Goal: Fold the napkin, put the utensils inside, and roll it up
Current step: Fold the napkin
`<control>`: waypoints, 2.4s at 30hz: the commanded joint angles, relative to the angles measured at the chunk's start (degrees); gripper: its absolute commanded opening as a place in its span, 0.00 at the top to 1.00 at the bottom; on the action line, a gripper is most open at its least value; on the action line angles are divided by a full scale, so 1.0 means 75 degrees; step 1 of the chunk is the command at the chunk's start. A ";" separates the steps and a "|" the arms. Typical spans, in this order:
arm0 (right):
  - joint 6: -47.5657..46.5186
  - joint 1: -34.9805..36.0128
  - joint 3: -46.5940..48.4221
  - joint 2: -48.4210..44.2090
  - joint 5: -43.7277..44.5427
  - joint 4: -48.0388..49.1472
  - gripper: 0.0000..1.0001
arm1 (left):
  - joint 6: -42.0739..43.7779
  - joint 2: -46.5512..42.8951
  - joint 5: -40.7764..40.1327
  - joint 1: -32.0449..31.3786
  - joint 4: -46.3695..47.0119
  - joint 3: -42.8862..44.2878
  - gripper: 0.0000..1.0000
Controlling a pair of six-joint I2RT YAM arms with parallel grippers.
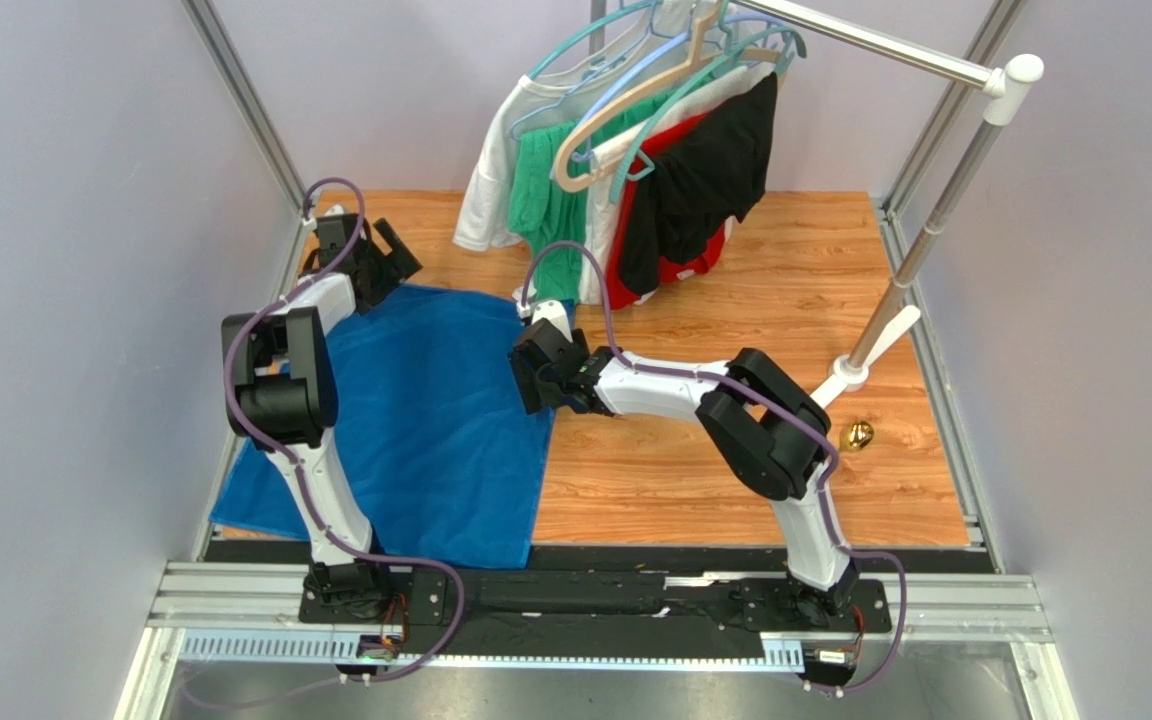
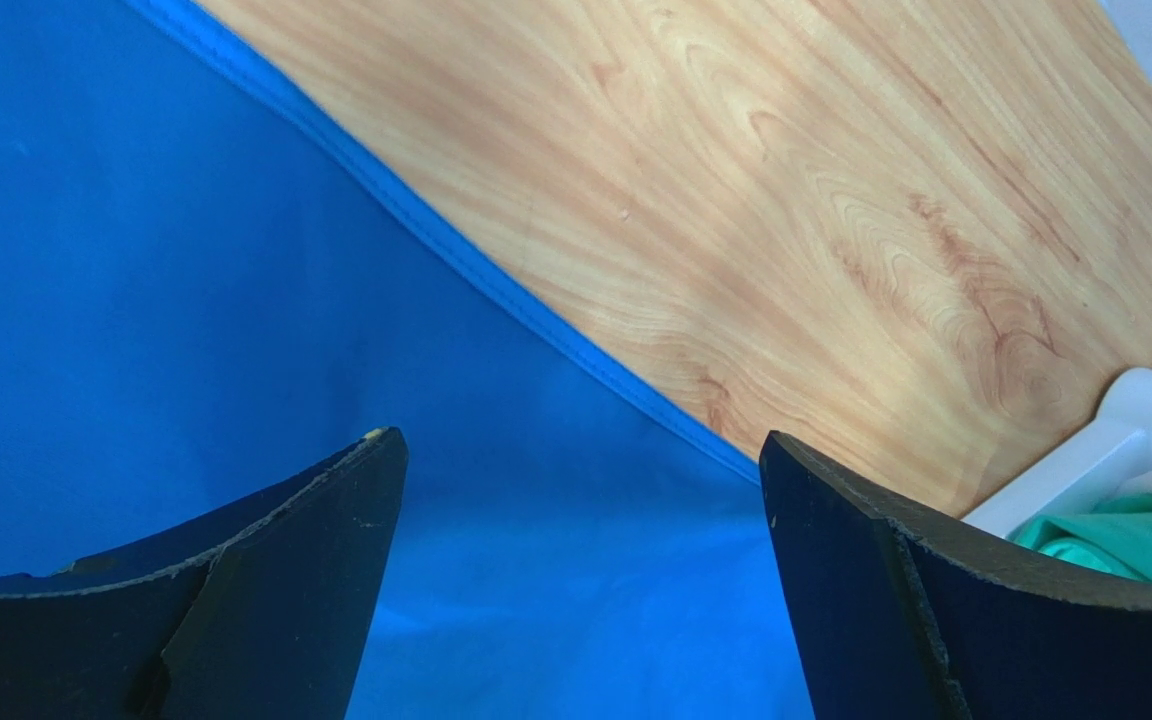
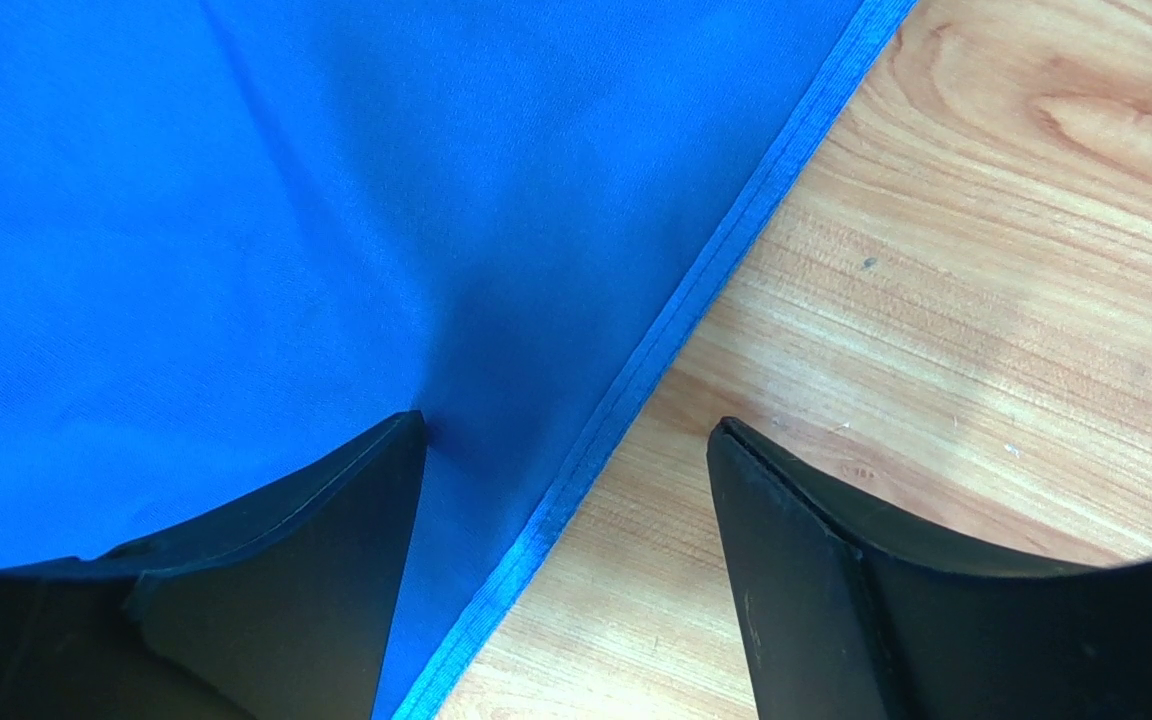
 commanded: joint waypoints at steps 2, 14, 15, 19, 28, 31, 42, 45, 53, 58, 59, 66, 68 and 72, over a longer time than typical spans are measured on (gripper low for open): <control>0.0202 0.0214 -0.0296 0.0003 -0.0220 -0.0987 0.26 | -0.0468 -0.0229 0.0283 0.0112 0.0280 -0.0202 0.03; 0.0237 0.0484 -0.0601 -0.0149 0.0014 -0.1257 0.25 | -0.0879 -0.0287 0.0154 0.0170 0.0315 -0.0577 0.02; 0.0306 0.0495 -0.0601 -0.0172 0.0038 -0.1292 0.26 | -0.0902 -0.0311 0.0154 0.0171 0.0350 -0.0635 0.02; 0.0447 0.0542 -0.0637 -0.0313 0.0061 -0.1339 0.25 | -0.0926 -0.0300 0.0224 0.0182 0.0444 -0.0660 0.02; 0.0038 0.0320 0.0277 -0.1180 -0.0067 -0.1749 0.20 | -0.1067 0.0216 0.0447 0.0171 0.0292 -0.0144 0.02; -0.0021 0.0051 0.0523 -0.1146 -0.0605 -0.1353 0.19 | -0.1066 0.0461 0.0529 0.0182 0.0186 0.0183 0.02; 0.0025 -0.0594 0.1355 -0.0010 -0.1837 -0.0460 0.19 | -0.1160 0.1060 0.0705 0.0171 -0.0048 0.0840 0.02; 0.0131 -0.0792 0.1414 0.0178 -0.2083 -0.0343 0.19 | -0.1184 0.1258 0.0752 0.0147 -0.0130 0.1063 0.02; 0.0331 -0.1321 0.1614 0.0659 -0.2680 -0.0214 0.20 | -0.1031 0.1798 0.0752 0.0030 -0.0575 0.2047 0.02; -0.0009 -0.1368 0.1345 0.0297 -0.2821 -0.0167 0.21 | -0.0575 0.2114 0.0928 -0.0215 -0.0493 0.2667 0.03; -0.0079 -0.1368 0.1182 0.0018 -0.2833 -0.0167 0.22 | -0.0412 0.2126 0.0986 -0.0239 -0.0435 0.2750 0.02; -0.0209 -0.1181 -0.0026 -0.1354 -0.2938 -0.0155 0.23 | 0.0163 0.1520 0.1221 -0.0298 -0.0270 0.3080 0.03; -0.0150 -0.0971 -0.0132 -0.1485 -0.3009 -0.0249 0.23 | 0.0327 0.1097 0.1093 -0.0310 -0.0282 0.2904 0.03; 0.0166 -0.0443 -0.0600 -0.1918 -0.2962 -0.0378 0.24 | 0.0469 -0.0551 0.0519 -0.0322 -0.0376 0.1573 0.03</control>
